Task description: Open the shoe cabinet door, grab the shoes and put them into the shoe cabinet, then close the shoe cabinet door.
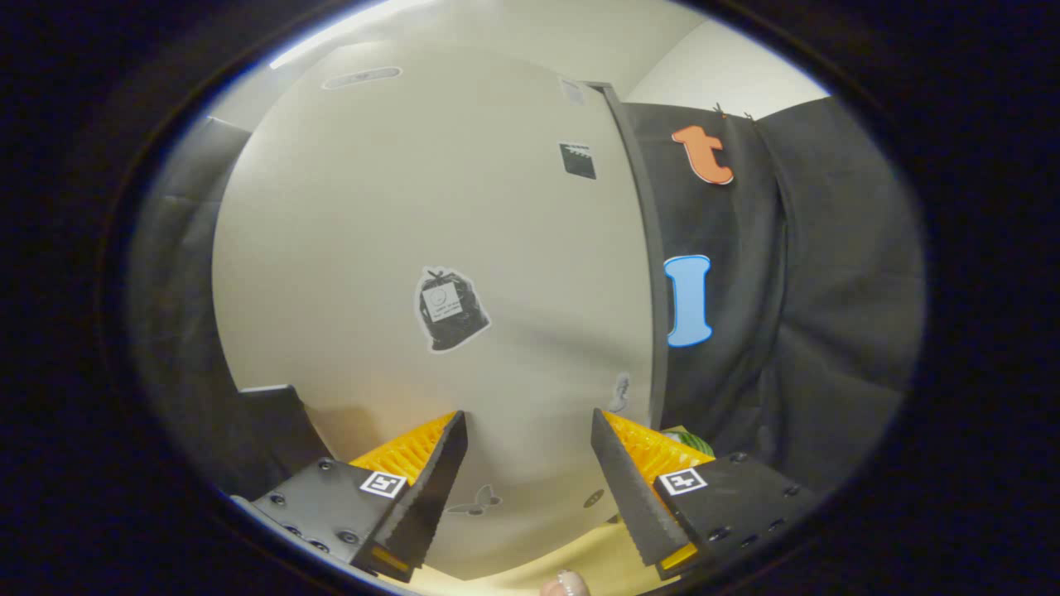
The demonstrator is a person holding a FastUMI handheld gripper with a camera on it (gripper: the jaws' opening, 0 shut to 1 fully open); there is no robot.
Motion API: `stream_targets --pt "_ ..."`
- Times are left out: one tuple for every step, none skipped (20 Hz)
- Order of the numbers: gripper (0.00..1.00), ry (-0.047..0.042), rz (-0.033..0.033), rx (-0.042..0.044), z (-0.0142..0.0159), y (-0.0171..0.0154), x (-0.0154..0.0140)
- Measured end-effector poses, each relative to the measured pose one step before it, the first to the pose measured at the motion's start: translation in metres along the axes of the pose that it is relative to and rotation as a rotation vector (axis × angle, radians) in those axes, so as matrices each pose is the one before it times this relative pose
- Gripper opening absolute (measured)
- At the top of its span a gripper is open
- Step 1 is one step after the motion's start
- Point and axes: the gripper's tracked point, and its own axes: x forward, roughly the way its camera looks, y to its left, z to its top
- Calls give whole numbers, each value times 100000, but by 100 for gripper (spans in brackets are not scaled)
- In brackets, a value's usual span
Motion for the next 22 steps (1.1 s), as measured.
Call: stream_targets --pt "95 54 293 -197 -133 783 714" --pt "95 228 364 -253 -274 365 312" --pt "95 290 565 -247 -14 504 264" --pt "95 335 432 -298 163 509 548" --pt "95 -577 -1038 19 195 62 742" --pt "95 -54 322 379 -97 270 -152" --pt "95 229 -164 342 -41 -53 -9" --pt "95 -21 -109 341 56 -39 50" --pt "95 50 -59 39 -15 102 71" --pt "95 54 -250 -148 12 62 57" --pt "95 -71 -200 -393 24 7 52" --pt "95 -52 -107 -464 31 168 163" --pt "95 -184 379 -260 -25 251 211" --pt "95 -47 51 -159 2 238 311" --pt "95 -53 421 -3 -117 415 37" --pt "95 115 364 107 -116 401 239" --pt "95 181 868 190 -184 570 421" --pt "95 -93 42 -173 -96 457 480" --pt "95 -331 210 -306 -129 560 284" --pt "95 -306 -154 -297 -128 388 169" --pt "95 -312 728 -195 -248 789 191" --pt "95 -987 3857 -190 -62 1317 51"
